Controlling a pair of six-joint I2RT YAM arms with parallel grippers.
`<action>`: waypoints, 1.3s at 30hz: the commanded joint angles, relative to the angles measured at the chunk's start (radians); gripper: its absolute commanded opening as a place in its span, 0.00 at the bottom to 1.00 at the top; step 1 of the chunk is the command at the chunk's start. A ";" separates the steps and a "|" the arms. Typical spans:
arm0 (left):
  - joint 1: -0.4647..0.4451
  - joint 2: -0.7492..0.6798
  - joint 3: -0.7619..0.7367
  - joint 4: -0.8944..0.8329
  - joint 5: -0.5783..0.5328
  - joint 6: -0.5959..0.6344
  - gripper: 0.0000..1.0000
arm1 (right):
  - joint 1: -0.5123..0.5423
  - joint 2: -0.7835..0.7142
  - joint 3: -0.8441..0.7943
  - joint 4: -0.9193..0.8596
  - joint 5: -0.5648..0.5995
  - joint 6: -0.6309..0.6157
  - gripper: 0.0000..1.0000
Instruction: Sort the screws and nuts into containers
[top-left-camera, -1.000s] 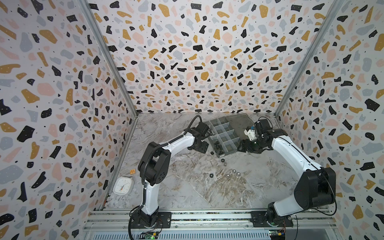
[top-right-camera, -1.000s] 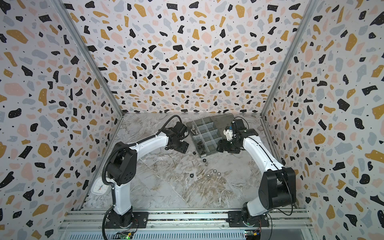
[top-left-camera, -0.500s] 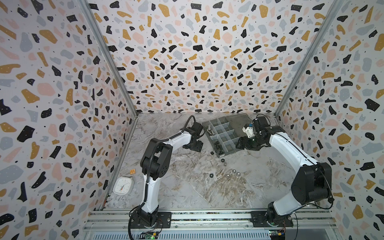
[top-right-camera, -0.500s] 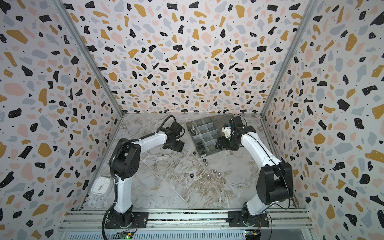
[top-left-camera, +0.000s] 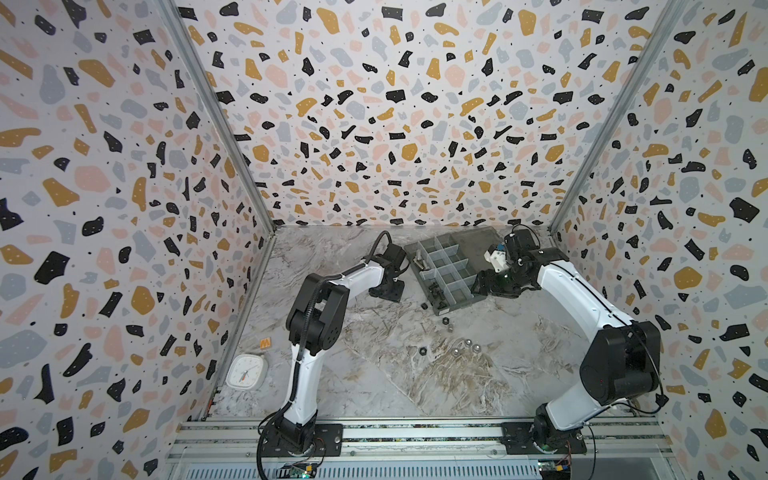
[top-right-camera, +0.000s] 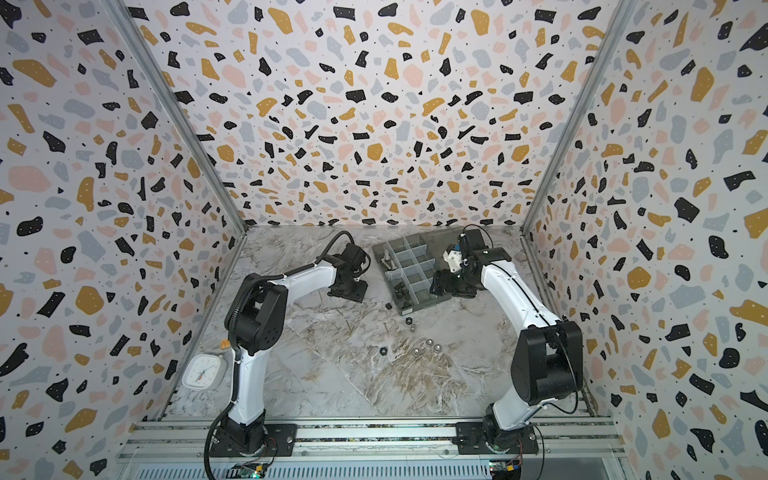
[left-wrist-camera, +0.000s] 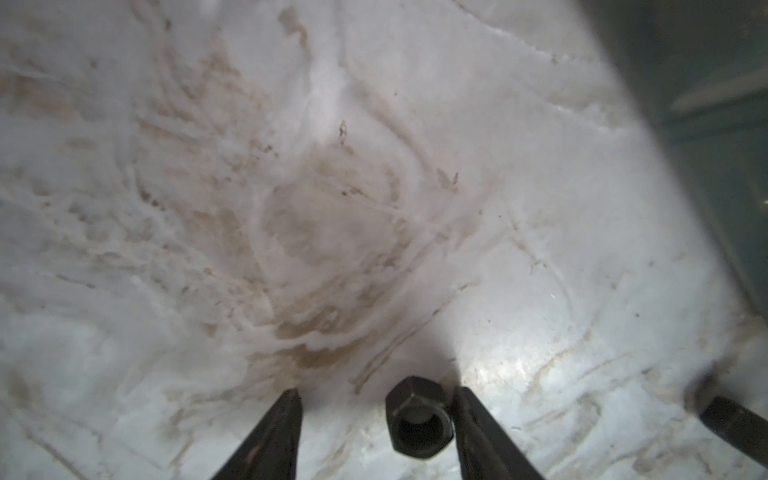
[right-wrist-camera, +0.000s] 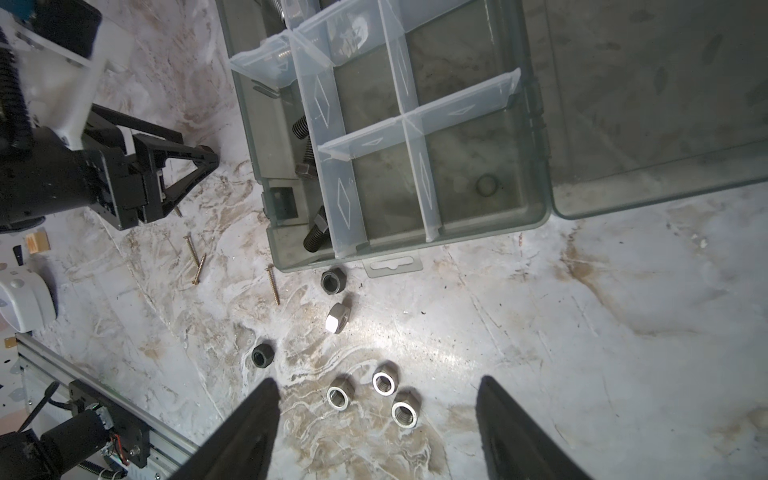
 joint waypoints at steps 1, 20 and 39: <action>0.006 0.007 0.023 -0.012 0.020 0.006 0.54 | 0.005 0.014 0.043 -0.033 0.003 -0.008 0.76; 0.003 0.008 0.110 -0.077 0.069 -0.005 0.13 | 0.006 0.021 0.048 -0.037 -0.002 -0.005 0.77; -0.202 0.125 0.527 -0.141 0.190 -0.070 0.14 | -0.022 -0.080 -0.108 0.058 0.040 0.037 0.77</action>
